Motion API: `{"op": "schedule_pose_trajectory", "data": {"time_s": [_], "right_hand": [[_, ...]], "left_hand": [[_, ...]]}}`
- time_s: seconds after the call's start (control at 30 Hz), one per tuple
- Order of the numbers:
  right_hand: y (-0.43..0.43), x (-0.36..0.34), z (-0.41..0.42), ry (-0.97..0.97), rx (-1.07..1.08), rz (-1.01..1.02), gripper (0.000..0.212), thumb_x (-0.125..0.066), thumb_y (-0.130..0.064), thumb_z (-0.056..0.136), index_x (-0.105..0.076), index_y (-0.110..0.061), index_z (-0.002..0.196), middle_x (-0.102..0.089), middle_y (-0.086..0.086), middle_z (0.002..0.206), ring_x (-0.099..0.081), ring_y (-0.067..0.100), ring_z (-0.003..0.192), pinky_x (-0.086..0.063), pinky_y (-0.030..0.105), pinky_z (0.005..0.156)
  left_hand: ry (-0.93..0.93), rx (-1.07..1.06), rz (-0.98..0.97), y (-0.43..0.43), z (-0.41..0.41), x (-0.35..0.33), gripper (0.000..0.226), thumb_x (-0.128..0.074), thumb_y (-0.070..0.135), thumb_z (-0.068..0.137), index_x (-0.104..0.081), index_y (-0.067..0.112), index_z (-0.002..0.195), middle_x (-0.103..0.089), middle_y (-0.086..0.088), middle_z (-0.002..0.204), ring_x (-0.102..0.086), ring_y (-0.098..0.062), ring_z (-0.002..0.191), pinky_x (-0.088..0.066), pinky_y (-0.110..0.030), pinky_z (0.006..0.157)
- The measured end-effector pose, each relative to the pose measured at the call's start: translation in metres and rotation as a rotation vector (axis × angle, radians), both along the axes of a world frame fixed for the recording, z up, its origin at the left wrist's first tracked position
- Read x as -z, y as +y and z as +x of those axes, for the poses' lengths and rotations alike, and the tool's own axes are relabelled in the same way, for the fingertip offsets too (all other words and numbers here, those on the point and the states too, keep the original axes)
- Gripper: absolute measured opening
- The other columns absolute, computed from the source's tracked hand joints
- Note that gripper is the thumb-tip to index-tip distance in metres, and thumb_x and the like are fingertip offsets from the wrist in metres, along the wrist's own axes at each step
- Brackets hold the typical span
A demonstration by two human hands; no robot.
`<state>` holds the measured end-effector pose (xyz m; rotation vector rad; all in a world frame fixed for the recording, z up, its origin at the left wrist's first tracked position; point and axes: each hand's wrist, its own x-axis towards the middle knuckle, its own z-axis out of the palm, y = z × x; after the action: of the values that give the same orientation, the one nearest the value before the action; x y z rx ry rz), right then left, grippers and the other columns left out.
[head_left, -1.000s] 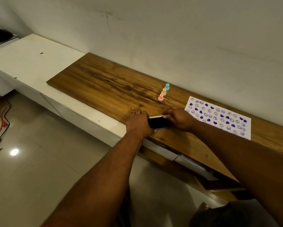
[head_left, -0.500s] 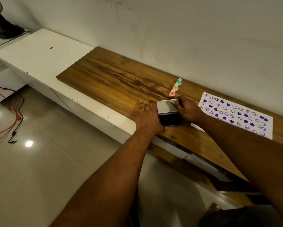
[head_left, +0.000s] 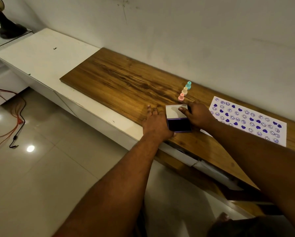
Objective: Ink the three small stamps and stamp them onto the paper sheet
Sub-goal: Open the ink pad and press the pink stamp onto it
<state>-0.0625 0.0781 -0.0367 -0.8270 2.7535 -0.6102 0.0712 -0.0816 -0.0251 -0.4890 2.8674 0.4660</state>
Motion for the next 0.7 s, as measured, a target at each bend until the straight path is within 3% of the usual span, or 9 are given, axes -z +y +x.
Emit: {"op": "schedule_pose_trajectory", "data": {"time_s": [0.1, 0.2, 0.33, 0.5, 0.7], "right_hand": [[0.0, 0.0, -0.001, 0.003, 0.057, 0.02, 0.06, -0.048, -0.059, 0.101, -0.068, -0.01, 0.128, -0.07, 0.011, 0.102, -0.064, 0.025, 0.091, -0.048, 0.033, 0.074], [0.001, -0.005, -0.002, 0.023, 0.157, -0.03, 0.054, -0.052, -0.058, 0.1, -0.074, -0.011, 0.114, -0.069, 0.003, 0.085, -0.058, 0.017, 0.076, -0.043, 0.03, 0.066], [-0.002, -0.019, -0.007, 0.186, 0.217, -0.145, 0.042, -0.063, -0.043, 0.099, -0.067, -0.015, 0.129, -0.073, 0.007, 0.108, -0.066, 0.024, 0.093, -0.047, 0.031, 0.077], [-0.024, -0.029, -0.016, 0.273, 0.171, -0.01, 0.045, -0.059, -0.044, 0.101, -0.064, -0.011, 0.131, -0.07, 0.013, 0.12, -0.065, 0.031, 0.108, -0.046, 0.035, 0.085], [-0.046, -0.03, -0.023, 0.263, 0.177, 0.108, 0.041, -0.059, -0.045, 0.1, -0.071, -0.01, 0.116, -0.072, 0.014, 0.109, -0.066, 0.03, 0.102, -0.052, 0.038, 0.084]], "left_hand": [[0.001, -0.009, 0.018, 0.0, 0.001, -0.001, 0.114, -0.082, 0.069, 0.073, -0.03, 0.017, 0.161, -0.019, -0.014, 0.172, 0.005, -0.035, 0.16, -0.02, -0.057, 0.127], [-0.001, -0.009, 0.03, 0.0, 0.002, -0.002, 0.115, -0.082, 0.068, 0.073, -0.028, 0.016, 0.161, -0.016, -0.014, 0.173, 0.005, -0.036, 0.16, -0.019, -0.057, 0.125], [0.001, 0.002, 0.029, -0.001, 0.001, -0.004, 0.113, -0.082, 0.067, 0.074, -0.03, 0.016, 0.161, -0.014, -0.014, 0.173, 0.006, -0.036, 0.16, -0.018, -0.058, 0.125], [0.001, -0.012, 0.033, -0.01, -0.004, -0.01, 0.117, -0.085, 0.065, 0.071, -0.029, 0.015, 0.161, -0.012, -0.014, 0.173, 0.008, -0.036, 0.16, -0.019, -0.058, 0.126], [0.033, -0.041, 0.079, -0.021, -0.005, -0.024, 0.125, -0.092, 0.062, 0.063, -0.026, 0.017, 0.159, -0.005, -0.011, 0.174, 0.012, -0.033, 0.16, -0.02, -0.06, 0.125]]}}
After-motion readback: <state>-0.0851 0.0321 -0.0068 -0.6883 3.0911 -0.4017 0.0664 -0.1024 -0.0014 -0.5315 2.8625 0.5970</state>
